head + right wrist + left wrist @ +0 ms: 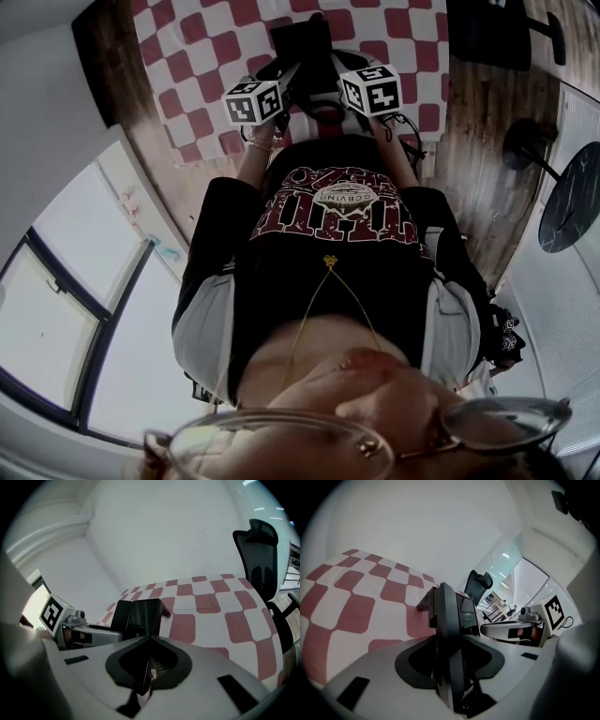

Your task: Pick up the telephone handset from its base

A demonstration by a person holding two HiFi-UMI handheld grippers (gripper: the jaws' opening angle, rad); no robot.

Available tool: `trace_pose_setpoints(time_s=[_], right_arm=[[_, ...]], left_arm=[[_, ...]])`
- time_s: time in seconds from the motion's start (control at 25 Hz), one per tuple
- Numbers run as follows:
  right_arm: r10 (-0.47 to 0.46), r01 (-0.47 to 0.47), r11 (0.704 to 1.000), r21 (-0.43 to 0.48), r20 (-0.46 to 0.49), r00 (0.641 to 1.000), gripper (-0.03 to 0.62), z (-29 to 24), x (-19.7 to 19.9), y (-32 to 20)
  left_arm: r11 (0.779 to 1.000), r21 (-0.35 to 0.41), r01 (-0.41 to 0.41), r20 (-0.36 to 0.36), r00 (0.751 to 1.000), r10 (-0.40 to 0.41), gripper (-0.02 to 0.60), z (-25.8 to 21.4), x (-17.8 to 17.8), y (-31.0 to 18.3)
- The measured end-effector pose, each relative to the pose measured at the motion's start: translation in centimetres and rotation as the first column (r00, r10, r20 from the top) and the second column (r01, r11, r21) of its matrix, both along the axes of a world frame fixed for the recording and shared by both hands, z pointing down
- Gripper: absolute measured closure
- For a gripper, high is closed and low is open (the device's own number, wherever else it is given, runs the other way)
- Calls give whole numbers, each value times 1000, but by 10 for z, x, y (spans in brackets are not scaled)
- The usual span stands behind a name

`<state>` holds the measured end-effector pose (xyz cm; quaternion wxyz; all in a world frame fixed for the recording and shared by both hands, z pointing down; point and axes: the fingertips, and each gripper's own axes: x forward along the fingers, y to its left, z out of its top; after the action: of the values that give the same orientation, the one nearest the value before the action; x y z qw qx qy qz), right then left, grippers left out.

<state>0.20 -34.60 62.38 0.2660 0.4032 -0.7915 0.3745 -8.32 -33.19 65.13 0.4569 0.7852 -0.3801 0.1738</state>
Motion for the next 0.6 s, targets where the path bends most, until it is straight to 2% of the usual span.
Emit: trace_pose_setpoints(time_s=[0.12,0.6], right_arm=[[3,-3,1000,-1,1,1000,577,0,2,-1],[8,-8,1000,-8,3,1000,577,0,6,0]], left_arm=[[1000,-25,-9,-38,999,8,426,1,0,0],[996,-67,-66,-113,992,58,426,2,1,1]])
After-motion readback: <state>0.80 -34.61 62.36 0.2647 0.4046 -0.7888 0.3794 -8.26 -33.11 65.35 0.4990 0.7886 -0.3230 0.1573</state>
